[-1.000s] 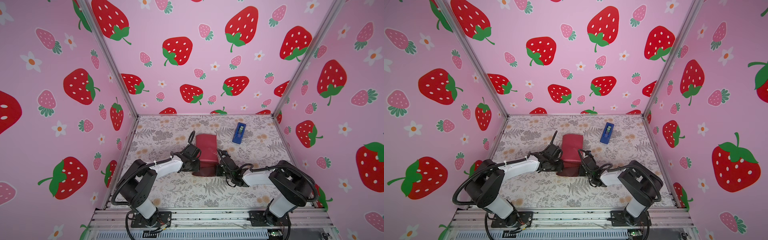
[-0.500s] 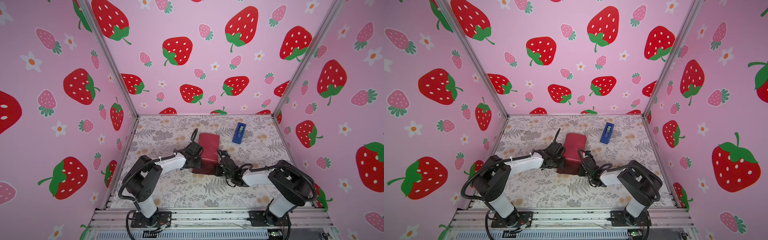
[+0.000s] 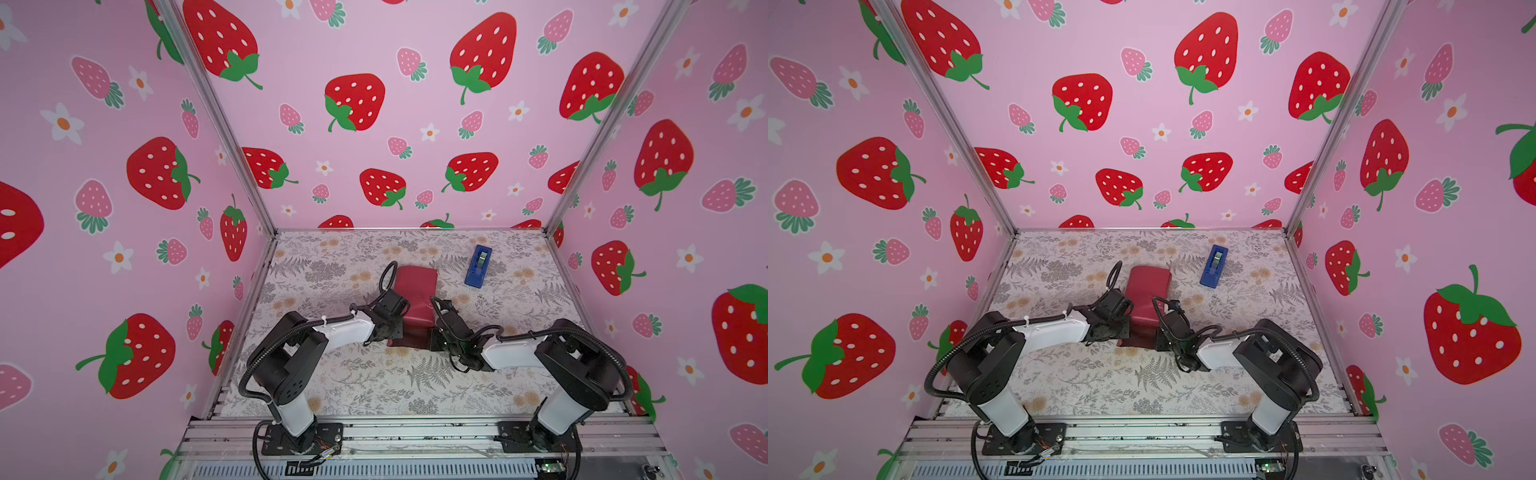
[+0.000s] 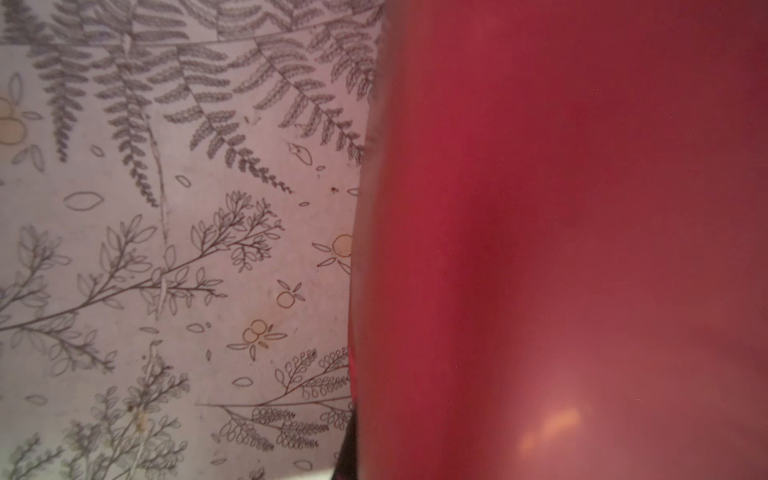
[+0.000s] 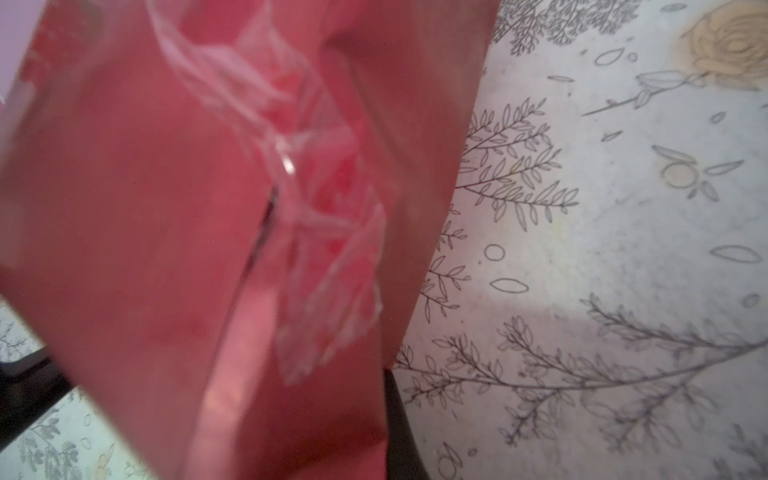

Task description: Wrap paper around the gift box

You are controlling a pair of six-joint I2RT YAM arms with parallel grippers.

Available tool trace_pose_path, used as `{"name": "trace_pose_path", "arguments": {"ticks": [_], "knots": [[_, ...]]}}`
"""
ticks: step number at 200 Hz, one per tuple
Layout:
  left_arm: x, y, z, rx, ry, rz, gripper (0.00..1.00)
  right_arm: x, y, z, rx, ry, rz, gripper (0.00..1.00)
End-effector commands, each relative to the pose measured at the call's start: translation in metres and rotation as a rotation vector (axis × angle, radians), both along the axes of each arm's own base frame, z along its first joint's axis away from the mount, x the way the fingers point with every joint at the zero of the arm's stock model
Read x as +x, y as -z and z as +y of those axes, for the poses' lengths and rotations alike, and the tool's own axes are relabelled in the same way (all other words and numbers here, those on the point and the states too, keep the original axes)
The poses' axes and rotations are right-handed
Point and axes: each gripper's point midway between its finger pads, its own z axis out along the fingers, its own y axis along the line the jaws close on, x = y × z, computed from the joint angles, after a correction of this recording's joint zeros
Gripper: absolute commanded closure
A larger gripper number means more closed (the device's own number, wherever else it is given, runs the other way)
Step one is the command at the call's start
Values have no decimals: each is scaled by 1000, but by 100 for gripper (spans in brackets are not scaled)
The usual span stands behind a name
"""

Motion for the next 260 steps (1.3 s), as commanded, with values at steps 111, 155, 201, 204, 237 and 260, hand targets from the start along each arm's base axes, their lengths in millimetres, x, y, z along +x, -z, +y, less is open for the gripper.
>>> {"name": "trace_pose_path", "arguments": {"ticks": [111, 155, 201, 204, 237, 260], "knots": [[-21, 0, 12, 30, -60, 26, 100, -8, -32, 1, -23, -74, -12, 71], [-22, 0, 11, 37, -54, 28, 100, -4, -40, 9, -11, -84, -24, 76], [-22, -3, 11, 44, -48, 26, 100, -3, -37, 3, -33, -60, -13, 100], [-22, -3, 12, 45, -49, 25, 100, -3, -37, 3, -35, -61, -13, 100], [-19, -22, 10, 32, -33, -11, 83, -5, -34, 1, -43, -61, -9, 100], [-13, -38, 12, 62, -12, -39, 73, -6, -32, -1, -50, -60, -7, 100]]}}
